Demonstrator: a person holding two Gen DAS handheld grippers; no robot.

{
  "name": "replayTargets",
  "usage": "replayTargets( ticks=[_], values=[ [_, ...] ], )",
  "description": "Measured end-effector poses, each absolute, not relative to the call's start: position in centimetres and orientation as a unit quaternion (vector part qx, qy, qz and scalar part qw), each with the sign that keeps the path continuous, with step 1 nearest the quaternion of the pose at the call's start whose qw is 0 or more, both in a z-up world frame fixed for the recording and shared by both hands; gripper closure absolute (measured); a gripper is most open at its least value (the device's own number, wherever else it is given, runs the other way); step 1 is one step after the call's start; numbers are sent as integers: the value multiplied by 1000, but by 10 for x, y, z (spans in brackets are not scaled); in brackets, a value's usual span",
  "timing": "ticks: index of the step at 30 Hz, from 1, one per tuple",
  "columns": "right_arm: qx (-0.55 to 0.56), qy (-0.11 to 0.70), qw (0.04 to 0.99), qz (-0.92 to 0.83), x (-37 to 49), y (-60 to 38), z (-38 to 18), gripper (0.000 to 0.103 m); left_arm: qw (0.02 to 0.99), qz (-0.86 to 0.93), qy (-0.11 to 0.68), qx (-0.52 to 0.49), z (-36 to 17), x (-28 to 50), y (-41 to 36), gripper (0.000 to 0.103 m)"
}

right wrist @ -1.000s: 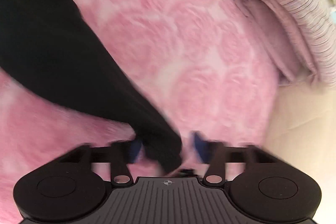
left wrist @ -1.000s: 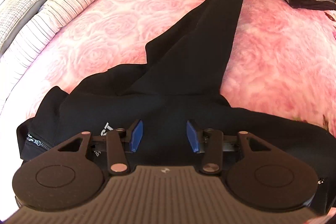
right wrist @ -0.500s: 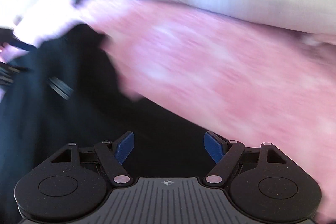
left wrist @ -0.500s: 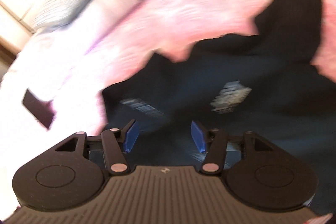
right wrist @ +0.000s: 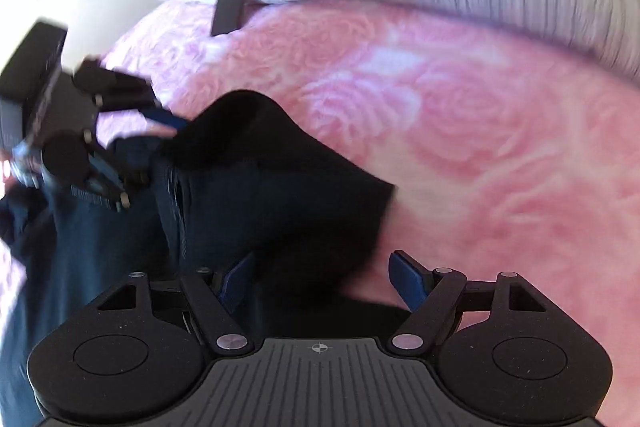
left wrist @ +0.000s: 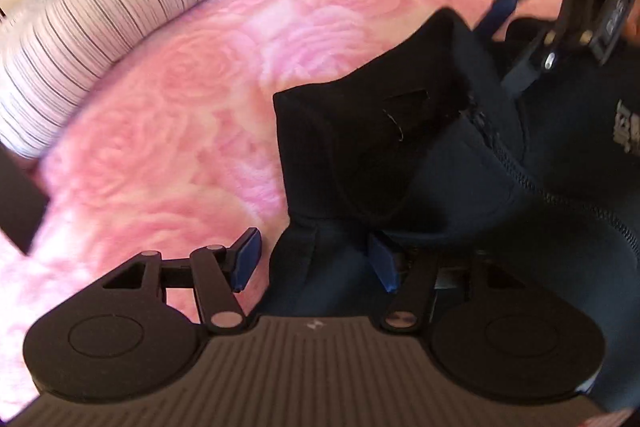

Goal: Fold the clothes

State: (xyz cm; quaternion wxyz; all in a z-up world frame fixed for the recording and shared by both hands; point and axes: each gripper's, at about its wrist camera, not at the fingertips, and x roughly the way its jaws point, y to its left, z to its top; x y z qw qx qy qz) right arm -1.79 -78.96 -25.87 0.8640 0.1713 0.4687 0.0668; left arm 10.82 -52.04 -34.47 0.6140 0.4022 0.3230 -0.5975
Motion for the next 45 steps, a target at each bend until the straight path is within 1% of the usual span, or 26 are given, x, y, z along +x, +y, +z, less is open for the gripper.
replayTargets(
  ticks=[1,2,3,4,5,8,10,11,12,14,15,16,17,18,22,24,29,32,35,37,41,45],
  values=[
    [190,465,863,57,-17,-791,-265,27,610,-606,328,391,-343,108,-517,71],
    [201,463,862,48,-16,-791,-267,52,612,-608,325,388,-340,106,-513,88],
    [205,464,861,38,-17,-791,-265,83,618,-606,317,386,-336,103,-510,97],
    [198,465,862,31,-16,-790,-259,84,628,-606,311,377,-328,101,-509,96],
    [181,465,866,24,-12,-788,-250,87,642,-604,306,360,-319,104,-508,96],
    [109,454,884,18,16,-791,-218,87,664,-598,295,339,-299,118,-520,95],
    [92,450,888,18,36,-801,-213,87,667,-588,304,343,-306,126,-529,93],
    [97,450,888,12,43,-807,-218,87,671,-575,314,347,-314,130,-533,93],
    [103,450,887,6,51,-813,-223,87,681,-552,324,356,-325,133,-535,99],
    [140,447,884,-8,54,-824,-237,85,701,-512,335,366,-340,137,-532,97],
    [145,441,885,-22,49,-825,-240,74,710,-509,339,349,-339,138,-527,95],
    [142,432,890,-36,40,-824,-240,65,718,-504,340,340,-337,138,-521,93],
    [133,418,897,-50,25,-822,-237,42,722,-500,334,342,-333,135,-516,90],
    [125,404,904,-65,6,-821,-233,27,726,-498,326,345,-329,131,-510,89],
    [148,386,902,-121,-80,-828,-220,26,730,-505,315,336,-305,112,-500,88],
    [170,400,890,-138,-125,-830,-222,26,723,-523,306,333,-293,90,-502,86],
    [181,492,826,-206,-236,-831,-245,26,676,-586,297,332,-273,5,-524,85],
    [195,498,802,-265,-300,-838,-239,26,638,-630,279,345,-267,-50,-551,84],
    [214,481,797,-297,-348,-858,-221,26,596,-671,244,368,-265,-102,-588,77],
    [192,475,801,-309,-365,-876,-209,26,568,-689,226,388,-270,-131,-619,77],
    [100,484,812,-310,-382,-921,-192,26,523,-700,199,443,-292,-172,-675,77],
    [17,519,805,-287,-392,-980,-194,26,488,-694,184,497,-311,-189,-696,76]
  ],
)
